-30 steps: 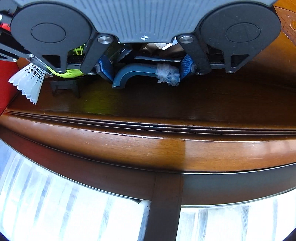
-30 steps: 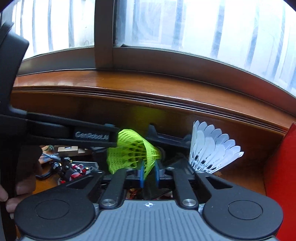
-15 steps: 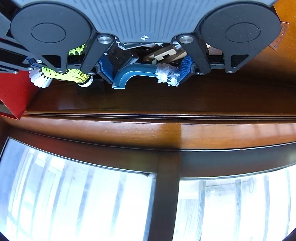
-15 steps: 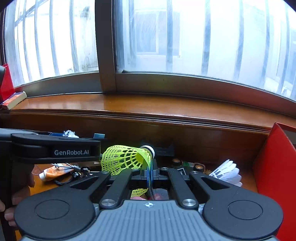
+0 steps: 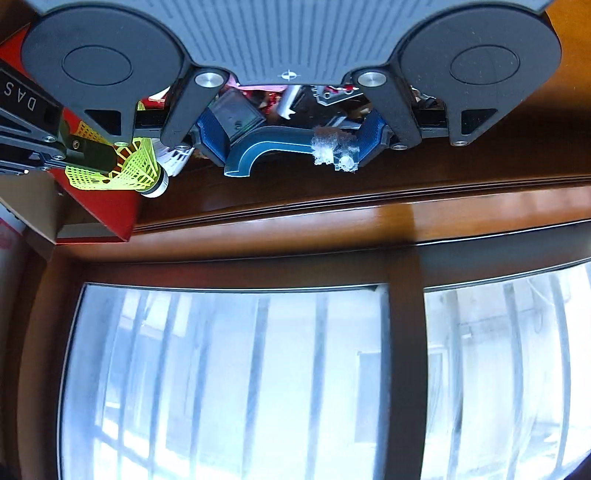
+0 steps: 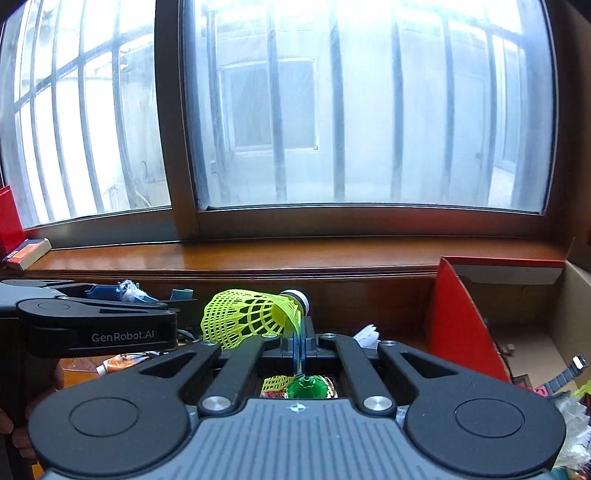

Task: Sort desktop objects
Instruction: 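Carry yellow shuttlecock with right tool while left tool carries blue handle to box, then open right tool to drop yellow shuttlecock into box while left tool releases blue handle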

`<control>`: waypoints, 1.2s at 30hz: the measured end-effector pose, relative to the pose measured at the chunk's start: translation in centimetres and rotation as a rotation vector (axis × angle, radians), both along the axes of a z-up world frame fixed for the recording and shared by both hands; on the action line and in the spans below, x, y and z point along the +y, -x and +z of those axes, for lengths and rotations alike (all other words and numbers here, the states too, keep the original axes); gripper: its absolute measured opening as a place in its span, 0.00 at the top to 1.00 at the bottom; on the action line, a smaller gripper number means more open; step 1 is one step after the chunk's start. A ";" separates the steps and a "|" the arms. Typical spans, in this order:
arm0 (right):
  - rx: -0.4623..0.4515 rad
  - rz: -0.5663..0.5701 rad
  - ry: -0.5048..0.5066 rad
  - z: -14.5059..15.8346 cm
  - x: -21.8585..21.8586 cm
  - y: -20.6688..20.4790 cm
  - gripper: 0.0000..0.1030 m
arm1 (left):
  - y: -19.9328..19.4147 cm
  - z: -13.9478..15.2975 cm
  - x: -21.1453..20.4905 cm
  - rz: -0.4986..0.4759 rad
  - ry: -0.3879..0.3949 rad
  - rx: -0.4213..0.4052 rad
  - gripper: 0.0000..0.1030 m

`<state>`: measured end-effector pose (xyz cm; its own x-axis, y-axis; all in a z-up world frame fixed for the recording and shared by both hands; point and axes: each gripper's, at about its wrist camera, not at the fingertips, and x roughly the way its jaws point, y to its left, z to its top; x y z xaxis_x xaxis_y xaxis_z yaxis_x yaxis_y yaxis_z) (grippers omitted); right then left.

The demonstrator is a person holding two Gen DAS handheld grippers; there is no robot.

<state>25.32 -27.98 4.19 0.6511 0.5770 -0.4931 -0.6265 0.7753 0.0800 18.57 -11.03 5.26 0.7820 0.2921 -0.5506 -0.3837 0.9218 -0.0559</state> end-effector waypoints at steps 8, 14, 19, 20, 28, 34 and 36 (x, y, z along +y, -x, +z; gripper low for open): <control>-0.021 -0.118 -0.023 1.1 -6.1 1.5 0.98 | -1.1 1.7 -5.9 -0.141 -0.026 -0.038 0.30; -0.025 -0.236 -0.026 1.0 -11.0 1.3 0.98 | -2.5 2.7 -10.7 -0.256 -0.041 -0.074 0.30; -0.018 -0.330 -0.024 0.6 -15.0 0.8 0.98 | -4.4 3.3 -14.9 -0.354 -0.071 -0.091 0.30; -0.016 -0.349 -0.025 0.4 -15.7 0.5 0.98 | -4.8 3.4 -15.7 -0.372 -0.076 -0.092 0.30; 0.008 -0.439 0.003 -0.3 -20.6 -1.9 0.98 | -9.7 2.3 -21.0 -0.462 -0.124 -0.039 0.30; 0.043 -0.455 0.054 -0.5 -23.1 -4.2 0.98 | -12.8 1.9 -23.4 -0.501 -0.111 0.000 0.30; 0.055 -0.454 0.062 -0.5 -23.5 -4.6 0.97 | -13.3 1.8 -23.9 -0.510 -0.104 0.016 0.30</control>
<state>29.92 -51.52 3.65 0.8029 0.2079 -0.5587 -0.2188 0.9746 0.0481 31.89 -34.94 7.06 0.8309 -0.0702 -0.5520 0.1155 0.9922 0.0477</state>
